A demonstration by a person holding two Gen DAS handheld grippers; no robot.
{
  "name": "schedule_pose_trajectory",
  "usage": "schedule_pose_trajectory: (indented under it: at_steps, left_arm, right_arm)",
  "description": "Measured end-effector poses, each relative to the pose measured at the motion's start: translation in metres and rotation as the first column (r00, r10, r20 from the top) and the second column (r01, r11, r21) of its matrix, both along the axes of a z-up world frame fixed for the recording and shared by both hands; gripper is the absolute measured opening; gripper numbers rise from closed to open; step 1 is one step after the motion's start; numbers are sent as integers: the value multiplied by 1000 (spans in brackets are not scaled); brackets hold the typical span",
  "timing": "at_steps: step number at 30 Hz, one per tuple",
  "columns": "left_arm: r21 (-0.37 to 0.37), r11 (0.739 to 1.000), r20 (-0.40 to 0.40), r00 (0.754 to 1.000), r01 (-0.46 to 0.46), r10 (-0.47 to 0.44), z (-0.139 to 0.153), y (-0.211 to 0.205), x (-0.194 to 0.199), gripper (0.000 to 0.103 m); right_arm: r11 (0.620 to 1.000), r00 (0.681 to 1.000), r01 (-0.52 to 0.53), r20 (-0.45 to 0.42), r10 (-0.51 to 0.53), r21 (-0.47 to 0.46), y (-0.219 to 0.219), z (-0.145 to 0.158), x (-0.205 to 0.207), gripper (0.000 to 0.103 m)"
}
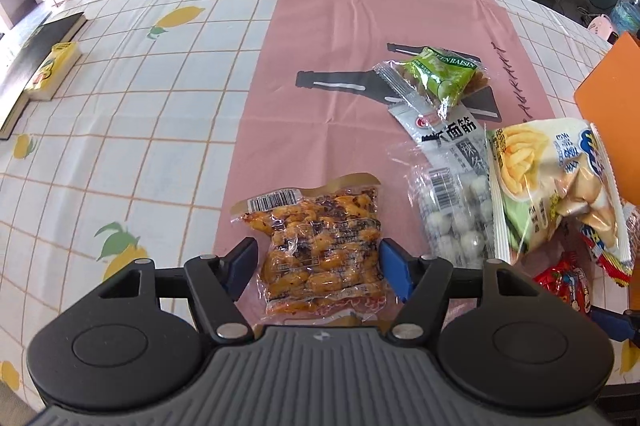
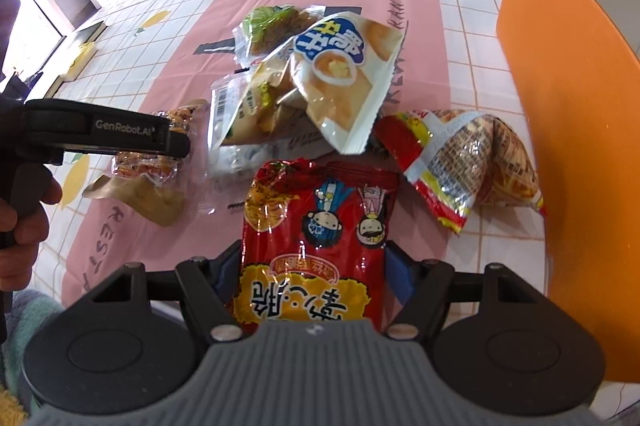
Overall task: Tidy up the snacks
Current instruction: 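Grasp the clear bag of nuts with the left tool while the right grasps the red snack bag, then carry the nut bag with the left tool while the right carries the red bag over the box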
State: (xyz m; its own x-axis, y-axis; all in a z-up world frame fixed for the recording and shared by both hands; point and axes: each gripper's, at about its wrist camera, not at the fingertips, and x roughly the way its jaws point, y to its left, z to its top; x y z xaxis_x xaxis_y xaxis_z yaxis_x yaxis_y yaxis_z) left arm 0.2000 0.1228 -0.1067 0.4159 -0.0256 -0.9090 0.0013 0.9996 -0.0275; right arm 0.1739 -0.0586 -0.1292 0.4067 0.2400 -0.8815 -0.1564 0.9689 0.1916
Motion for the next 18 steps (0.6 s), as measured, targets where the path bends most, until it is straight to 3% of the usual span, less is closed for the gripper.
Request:
schedule_pose_trajectory:
  at_steps: [7,18]
  left_arm:
    - [-31,999,13,1000,-10,10,20,4,-28,76]
    - [-81,996,75,996,45,-39,68,-14,-77,76]
  right_arm:
    - [999,1000,-19,-6,19,33,1,9,-15,69]
    - [997,998,-40,58,36,63,-12,43,-48,69]
